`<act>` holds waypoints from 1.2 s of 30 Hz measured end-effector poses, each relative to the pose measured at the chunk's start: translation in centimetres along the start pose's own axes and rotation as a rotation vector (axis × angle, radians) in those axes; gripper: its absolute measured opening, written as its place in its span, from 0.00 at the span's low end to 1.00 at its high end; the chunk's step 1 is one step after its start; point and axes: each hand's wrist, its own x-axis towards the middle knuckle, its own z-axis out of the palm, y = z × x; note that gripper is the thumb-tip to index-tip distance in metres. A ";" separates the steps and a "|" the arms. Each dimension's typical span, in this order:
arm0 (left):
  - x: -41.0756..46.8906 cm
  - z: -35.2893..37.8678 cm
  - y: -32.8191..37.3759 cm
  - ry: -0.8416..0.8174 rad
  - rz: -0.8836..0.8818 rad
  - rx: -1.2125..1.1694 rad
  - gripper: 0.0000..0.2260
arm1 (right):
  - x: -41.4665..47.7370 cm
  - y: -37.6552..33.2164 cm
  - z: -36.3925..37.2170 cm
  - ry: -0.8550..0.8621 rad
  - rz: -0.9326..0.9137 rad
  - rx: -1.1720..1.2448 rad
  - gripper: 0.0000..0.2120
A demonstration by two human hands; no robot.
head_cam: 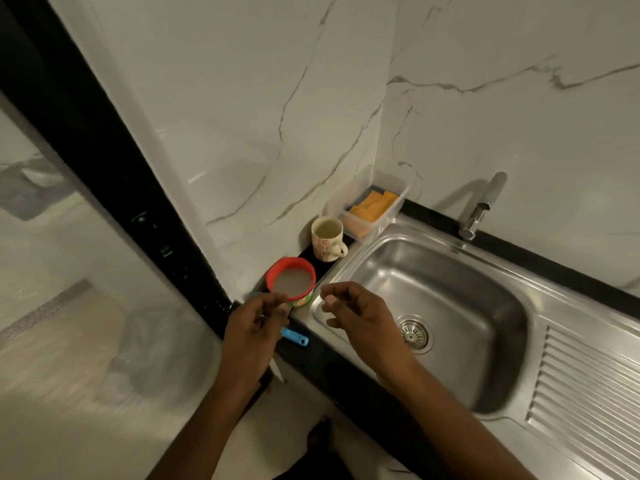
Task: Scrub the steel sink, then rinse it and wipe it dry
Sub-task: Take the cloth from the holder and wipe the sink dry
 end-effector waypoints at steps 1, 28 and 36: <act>-0.8 -0.6 -0.8 0.015 -0.015 -0.003 0.06 | -0.6 0.7 0.9 -0.018 0.007 -0.024 0.07; 2.6 -9.6 -9.5 -0.018 -0.165 0.225 0.06 | 5.8 10.2 9.8 -0.310 -0.107 -1.172 0.15; 3.2 -9.0 -8.3 -0.036 -0.116 0.185 0.06 | 4.1 6.7 7.3 -0.235 -0.116 -0.790 0.12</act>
